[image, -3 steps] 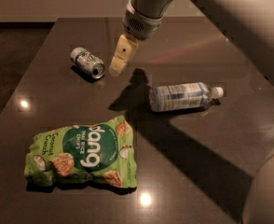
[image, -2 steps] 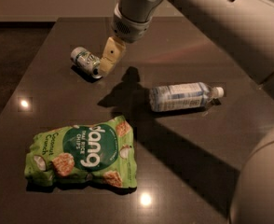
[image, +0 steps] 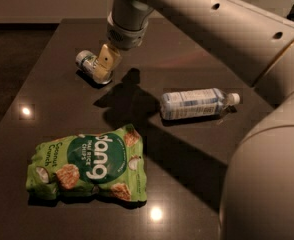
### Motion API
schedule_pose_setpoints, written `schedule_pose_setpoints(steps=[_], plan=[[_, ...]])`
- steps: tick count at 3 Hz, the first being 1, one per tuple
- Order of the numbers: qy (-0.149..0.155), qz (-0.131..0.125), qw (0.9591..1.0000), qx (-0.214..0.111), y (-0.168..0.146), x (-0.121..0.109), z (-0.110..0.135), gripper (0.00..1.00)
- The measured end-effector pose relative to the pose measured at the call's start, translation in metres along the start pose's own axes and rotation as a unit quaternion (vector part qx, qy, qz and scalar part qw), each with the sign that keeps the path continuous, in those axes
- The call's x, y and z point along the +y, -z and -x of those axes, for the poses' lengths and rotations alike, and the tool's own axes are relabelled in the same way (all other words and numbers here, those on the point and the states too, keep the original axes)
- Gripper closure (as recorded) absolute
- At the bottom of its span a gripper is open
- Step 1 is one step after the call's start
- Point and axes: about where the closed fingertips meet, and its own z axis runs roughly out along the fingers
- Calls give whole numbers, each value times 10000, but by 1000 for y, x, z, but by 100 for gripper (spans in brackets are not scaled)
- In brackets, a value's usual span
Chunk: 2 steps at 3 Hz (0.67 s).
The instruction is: Pick 7up can
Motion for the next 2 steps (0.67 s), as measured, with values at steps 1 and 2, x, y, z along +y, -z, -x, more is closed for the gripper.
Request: schedule_pose_setpoints(steps=[1,2], plan=[[-40,-23,10000,73,-19,3,11,0],[72,-17,9996,256,-47,20,39,0]])
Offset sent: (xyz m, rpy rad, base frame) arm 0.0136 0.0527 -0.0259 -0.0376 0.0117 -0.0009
